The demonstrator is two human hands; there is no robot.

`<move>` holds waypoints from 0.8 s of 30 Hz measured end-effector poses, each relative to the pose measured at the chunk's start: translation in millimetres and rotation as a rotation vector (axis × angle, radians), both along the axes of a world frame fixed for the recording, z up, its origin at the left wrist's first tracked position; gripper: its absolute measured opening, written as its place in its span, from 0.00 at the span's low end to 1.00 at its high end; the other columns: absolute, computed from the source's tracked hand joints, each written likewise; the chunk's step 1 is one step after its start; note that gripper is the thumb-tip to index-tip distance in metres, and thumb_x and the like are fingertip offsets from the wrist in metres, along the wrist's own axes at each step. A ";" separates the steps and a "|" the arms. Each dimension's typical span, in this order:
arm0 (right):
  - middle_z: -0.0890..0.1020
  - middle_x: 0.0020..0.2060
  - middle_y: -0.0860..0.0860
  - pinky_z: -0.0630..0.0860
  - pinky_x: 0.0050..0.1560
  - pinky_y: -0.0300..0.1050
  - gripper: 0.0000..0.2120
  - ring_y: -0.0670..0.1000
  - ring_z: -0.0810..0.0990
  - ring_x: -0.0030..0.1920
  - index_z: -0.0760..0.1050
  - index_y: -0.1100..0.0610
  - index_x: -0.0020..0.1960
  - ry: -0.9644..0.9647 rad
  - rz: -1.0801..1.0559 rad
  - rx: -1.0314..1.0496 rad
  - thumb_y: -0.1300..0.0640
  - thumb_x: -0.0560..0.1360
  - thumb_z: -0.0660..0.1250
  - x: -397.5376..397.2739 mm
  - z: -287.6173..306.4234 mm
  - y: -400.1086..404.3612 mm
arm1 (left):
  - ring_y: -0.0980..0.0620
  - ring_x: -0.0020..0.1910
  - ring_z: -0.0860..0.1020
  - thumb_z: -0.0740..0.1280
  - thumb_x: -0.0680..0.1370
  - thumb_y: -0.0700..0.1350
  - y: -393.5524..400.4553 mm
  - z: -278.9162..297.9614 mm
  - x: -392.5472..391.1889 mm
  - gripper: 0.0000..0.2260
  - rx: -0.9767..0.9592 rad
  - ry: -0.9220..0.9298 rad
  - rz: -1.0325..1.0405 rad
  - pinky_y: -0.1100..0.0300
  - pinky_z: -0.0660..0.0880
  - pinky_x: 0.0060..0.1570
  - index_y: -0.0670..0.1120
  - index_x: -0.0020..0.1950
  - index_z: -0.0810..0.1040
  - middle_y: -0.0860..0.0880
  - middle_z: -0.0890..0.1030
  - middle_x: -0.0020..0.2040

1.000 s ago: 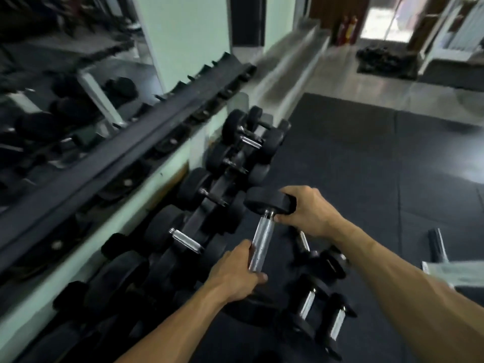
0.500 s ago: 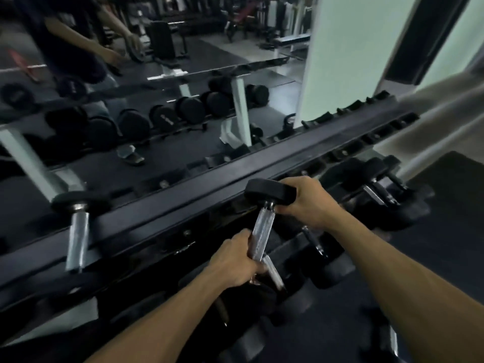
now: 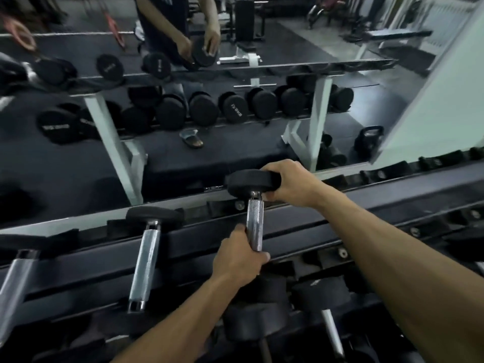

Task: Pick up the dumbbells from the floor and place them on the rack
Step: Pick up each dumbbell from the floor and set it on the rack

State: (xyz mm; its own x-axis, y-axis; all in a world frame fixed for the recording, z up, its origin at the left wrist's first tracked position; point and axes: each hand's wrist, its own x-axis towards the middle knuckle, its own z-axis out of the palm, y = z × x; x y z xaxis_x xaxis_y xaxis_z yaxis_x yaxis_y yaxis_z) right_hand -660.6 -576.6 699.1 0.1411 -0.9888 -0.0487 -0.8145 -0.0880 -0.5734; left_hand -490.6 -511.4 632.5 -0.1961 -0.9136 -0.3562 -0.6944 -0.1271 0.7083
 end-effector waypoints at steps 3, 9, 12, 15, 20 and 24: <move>0.82 0.41 0.46 0.78 0.47 0.45 0.15 0.47 0.81 0.44 0.80 0.52 0.51 0.009 0.048 0.082 0.60 0.65 0.76 5.4 -14.8 -18.0 | 0.47 0.53 0.78 0.74 0.70 0.50 0.0 -11.7 -2.3 0.19 0.049 0.003 0.041 0.51 0.76 0.54 0.49 0.56 0.71 0.50 0.80 0.53; 0.83 0.42 0.47 0.78 0.47 0.40 0.17 0.46 0.81 0.46 0.80 0.52 0.53 -0.066 0.050 0.142 0.62 0.66 0.76 -1.0 -29.6 -22.8 | 0.46 0.53 0.78 0.73 0.71 0.51 1.9 -16.7 -10.4 0.16 0.043 -0.035 0.094 0.59 0.69 0.44 0.51 0.50 0.68 0.50 0.80 0.52; 0.82 0.41 0.47 0.76 0.47 0.39 0.17 0.47 0.81 0.46 0.80 0.51 0.52 -0.100 0.022 0.149 0.62 0.66 0.76 -1.9 -32.1 -20.1 | 0.45 0.52 0.79 0.73 0.69 0.51 3.0 -15.5 -12.6 0.17 0.037 -0.042 0.117 0.57 0.72 0.45 0.51 0.49 0.68 0.49 0.80 0.51; 0.82 0.42 0.48 0.74 0.44 0.37 0.17 0.48 0.81 0.46 0.79 0.51 0.52 -0.098 -0.005 0.139 0.61 0.66 0.76 -2.4 -34.6 -18.1 | 0.43 0.52 0.79 0.73 0.68 0.51 4.1 -15.3 -16.3 0.17 0.024 -0.067 0.135 0.53 0.76 0.49 0.50 0.50 0.69 0.48 0.80 0.50; 0.82 0.43 0.48 0.72 0.41 0.34 0.17 0.48 0.80 0.46 0.78 0.52 0.54 -0.061 -0.059 0.099 0.58 0.67 0.76 -3.4 -35.5 -10.1 | 0.43 0.50 0.79 0.72 0.69 0.49 6.0 -16.0 -21.6 0.16 -0.008 -0.091 0.151 0.57 0.71 0.44 0.49 0.51 0.69 0.48 0.81 0.50; 0.81 0.49 0.50 0.71 0.46 0.39 0.21 0.50 0.78 0.50 0.75 0.52 0.61 0.016 -0.092 0.062 0.54 0.68 0.74 -7.8 -35.3 1.4 | 0.46 0.45 0.80 0.71 0.69 0.49 9.8 -13.6 -20.8 0.13 -0.089 -0.143 0.185 0.55 0.74 0.42 0.50 0.50 0.73 0.51 0.81 0.45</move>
State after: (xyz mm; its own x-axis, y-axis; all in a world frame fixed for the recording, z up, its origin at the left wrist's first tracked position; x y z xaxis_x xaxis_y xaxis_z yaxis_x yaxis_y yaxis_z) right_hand -668.4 -575.2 663.8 0.0485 -0.9925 -0.1118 -0.8266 0.0229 -0.5623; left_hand -511.4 -501.5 618.9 0.0245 -0.9582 -0.2850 -0.7592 -0.2033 0.6182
